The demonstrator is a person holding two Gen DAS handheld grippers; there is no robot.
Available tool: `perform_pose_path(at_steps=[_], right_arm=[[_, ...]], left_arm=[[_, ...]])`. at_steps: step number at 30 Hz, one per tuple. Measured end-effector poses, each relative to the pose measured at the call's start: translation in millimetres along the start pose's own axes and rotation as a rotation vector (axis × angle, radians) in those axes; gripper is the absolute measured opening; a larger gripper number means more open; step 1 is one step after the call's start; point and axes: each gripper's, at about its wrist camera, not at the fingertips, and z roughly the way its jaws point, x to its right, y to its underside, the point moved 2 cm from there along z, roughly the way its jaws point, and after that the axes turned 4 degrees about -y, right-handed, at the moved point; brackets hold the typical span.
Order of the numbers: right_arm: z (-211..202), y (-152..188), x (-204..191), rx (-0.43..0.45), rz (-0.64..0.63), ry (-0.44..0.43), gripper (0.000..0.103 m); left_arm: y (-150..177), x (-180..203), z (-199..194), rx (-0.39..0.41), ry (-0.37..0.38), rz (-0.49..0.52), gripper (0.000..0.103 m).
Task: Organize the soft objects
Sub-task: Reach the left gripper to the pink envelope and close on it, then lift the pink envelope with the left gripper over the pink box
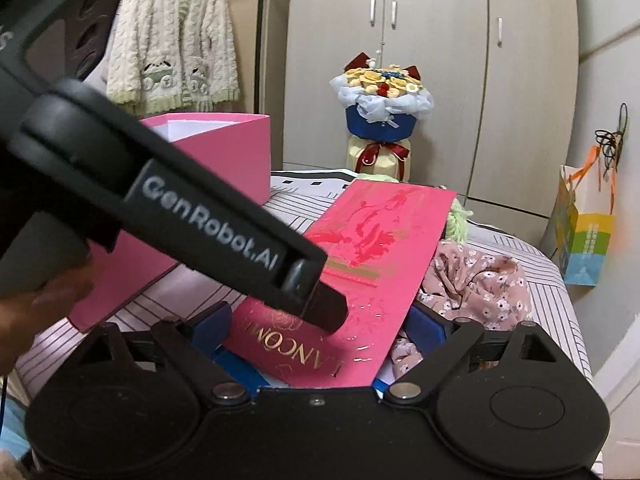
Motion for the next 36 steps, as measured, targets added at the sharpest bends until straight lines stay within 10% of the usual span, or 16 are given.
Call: perform_pose_path(at_steps=[36], right_arm=[[-72.9,-32.1,-68.0,-0.051,0.059,-0.075,0.087]], left_arm=[[44.3,-13.7,-121.2,0.050,0.040,-0.060,0.056]])
